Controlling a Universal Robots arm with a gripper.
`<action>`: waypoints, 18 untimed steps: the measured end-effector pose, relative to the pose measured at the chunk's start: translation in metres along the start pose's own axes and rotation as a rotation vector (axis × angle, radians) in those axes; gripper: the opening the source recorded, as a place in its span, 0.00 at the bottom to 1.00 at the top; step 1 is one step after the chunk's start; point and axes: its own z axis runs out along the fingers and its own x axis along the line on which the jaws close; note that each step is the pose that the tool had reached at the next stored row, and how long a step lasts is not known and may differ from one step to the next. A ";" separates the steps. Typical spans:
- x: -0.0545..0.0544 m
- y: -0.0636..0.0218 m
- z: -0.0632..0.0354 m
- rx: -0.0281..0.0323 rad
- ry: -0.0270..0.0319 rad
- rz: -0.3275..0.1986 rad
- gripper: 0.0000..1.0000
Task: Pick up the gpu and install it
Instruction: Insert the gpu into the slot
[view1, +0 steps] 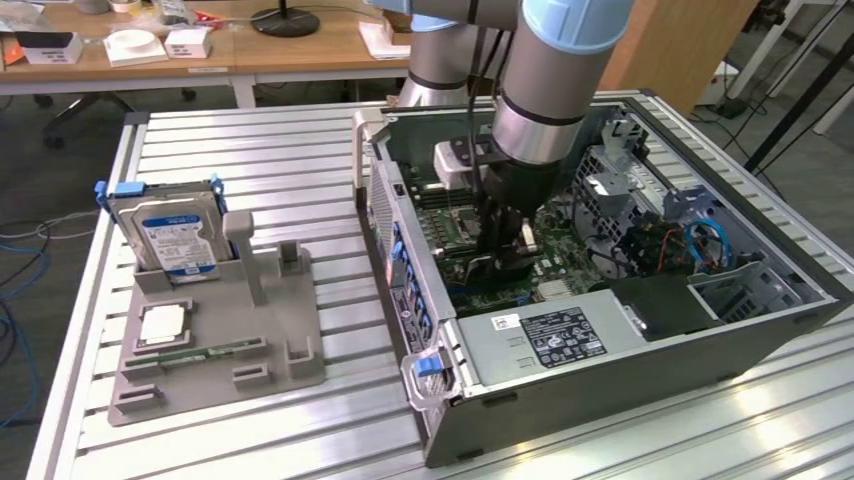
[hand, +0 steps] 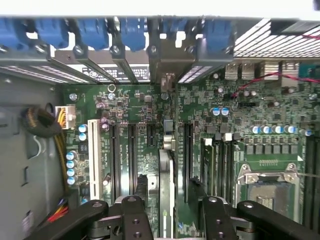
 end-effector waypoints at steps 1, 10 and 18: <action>0.000 0.0000 -0.0026 -0.0003 0.0000 0.000 0.45; 0.000 0.0000 -0.0079 -0.0008 0.0000 0.000 0.38; 0.000 -0.0001 -0.0079 -0.0008 0.0000 0.000 0.11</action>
